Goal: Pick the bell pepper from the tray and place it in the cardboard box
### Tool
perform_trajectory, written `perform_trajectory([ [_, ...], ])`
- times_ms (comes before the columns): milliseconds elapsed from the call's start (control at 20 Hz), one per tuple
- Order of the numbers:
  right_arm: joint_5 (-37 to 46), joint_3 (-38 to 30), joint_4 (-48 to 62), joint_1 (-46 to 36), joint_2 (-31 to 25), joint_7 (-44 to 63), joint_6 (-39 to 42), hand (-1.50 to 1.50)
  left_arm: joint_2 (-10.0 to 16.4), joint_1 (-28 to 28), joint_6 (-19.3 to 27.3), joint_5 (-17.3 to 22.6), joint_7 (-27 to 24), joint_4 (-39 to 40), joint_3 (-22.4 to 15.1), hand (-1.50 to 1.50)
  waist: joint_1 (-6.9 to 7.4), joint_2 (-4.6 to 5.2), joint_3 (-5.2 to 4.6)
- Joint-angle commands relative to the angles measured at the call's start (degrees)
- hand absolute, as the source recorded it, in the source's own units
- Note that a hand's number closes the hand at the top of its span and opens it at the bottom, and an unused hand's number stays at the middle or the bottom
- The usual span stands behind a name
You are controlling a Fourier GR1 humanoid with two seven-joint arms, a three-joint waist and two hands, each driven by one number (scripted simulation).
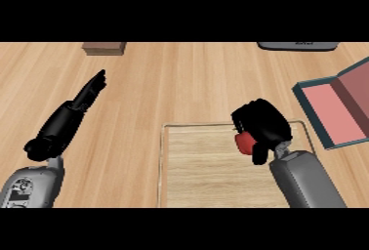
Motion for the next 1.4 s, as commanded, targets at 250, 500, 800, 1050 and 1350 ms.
perform_trajectory([
  [250, -2.4, -19.9, 20.2, -22.0, 7.5, 21.5, -6.0, 1.50, -1.2, 0.2, -1.0, -0.1, -0.7, -0.8, -2.2, 0.00, 3.20, 0.59, 0.44],
  [500, 2.5, -18.0, 28.5, -33.9, 6.1, 23.3, -12.9, 1.50, -1.3, -0.3, 0.4, -1.7, -2.6, 3.3, -1.5, 0.00, 1.24, 0.18, 0.35],
  [800, 3.6, -20.5, 27.5, -39.6, 7.8, 32.4, -17.9, 1.50, -0.2, -0.5, -0.9, 0.1, -0.6, 2.1, 0.4, 0.00, 0.14, -0.40, 0.37],
  [1050, 3.1, -28.1, 25.4, -41.9, 3.2, 40.8, -23.6, 1.50, -0.9, -0.1, -0.7, -0.3, -1.1, 2.3, -0.2, 0.00, -0.20, -0.37, 0.39],
  [1350, 3.3, -32.9, 29.0, -42.1, -5.5, 41.8, -28.1, 1.50, 0.3, 0.3, -0.5, -1.1, -3.2, 3.2, 0.9, 0.00, -0.14, -0.27, 0.39],
])
